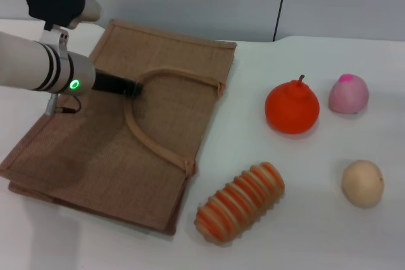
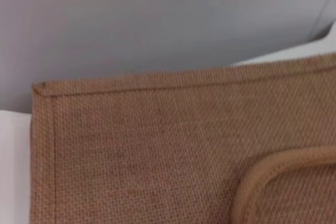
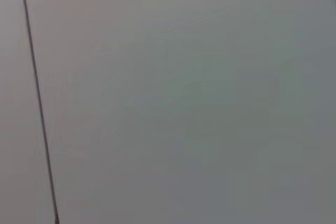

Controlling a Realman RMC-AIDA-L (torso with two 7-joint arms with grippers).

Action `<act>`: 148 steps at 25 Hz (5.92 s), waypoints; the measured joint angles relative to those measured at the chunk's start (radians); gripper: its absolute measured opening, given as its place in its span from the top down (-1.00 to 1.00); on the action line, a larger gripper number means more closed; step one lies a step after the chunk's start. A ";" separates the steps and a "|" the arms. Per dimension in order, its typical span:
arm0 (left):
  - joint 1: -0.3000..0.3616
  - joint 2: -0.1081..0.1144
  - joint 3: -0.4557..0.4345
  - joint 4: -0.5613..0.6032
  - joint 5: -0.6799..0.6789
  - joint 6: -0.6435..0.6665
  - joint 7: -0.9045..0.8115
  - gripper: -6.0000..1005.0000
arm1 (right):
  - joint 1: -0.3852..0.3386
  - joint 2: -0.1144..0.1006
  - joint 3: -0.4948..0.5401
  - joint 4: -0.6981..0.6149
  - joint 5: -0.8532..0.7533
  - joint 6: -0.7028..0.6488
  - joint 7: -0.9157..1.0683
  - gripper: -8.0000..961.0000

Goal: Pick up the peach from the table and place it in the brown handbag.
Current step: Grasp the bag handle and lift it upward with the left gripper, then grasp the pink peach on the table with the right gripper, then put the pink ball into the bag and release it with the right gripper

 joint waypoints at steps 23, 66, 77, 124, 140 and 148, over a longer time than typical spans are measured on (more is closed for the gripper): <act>0.186 0.016 -0.114 -0.007 -0.881 -0.252 0.630 0.74 | 0.153 -0.002 -0.238 0.013 -0.082 -0.292 0.000 -0.83; 0.207 0.028 -0.424 -0.107 -0.947 -0.707 0.771 0.72 | 0.232 0.002 -0.245 0.025 -0.179 -0.594 0.002 -0.29; 0.207 0.028 -0.424 -0.108 -0.940 -0.699 0.771 0.71 | 0.223 0.001 -0.244 0.025 -0.217 -0.584 0.001 -0.16; 0.115 0.061 -0.416 -0.198 -0.946 -0.889 0.732 0.69 | 0.295 0.021 -0.512 0.268 -0.599 -0.303 0.246 0.23; 0.110 0.064 -0.426 -0.198 -0.949 -0.923 0.723 0.68 | 0.289 0.015 -1.062 0.591 -0.360 -0.768 0.330 0.23; 0.123 0.065 -0.427 -0.198 -0.950 -0.894 0.723 0.67 | 0.269 0.013 -1.058 0.597 -0.339 -0.742 0.324 0.09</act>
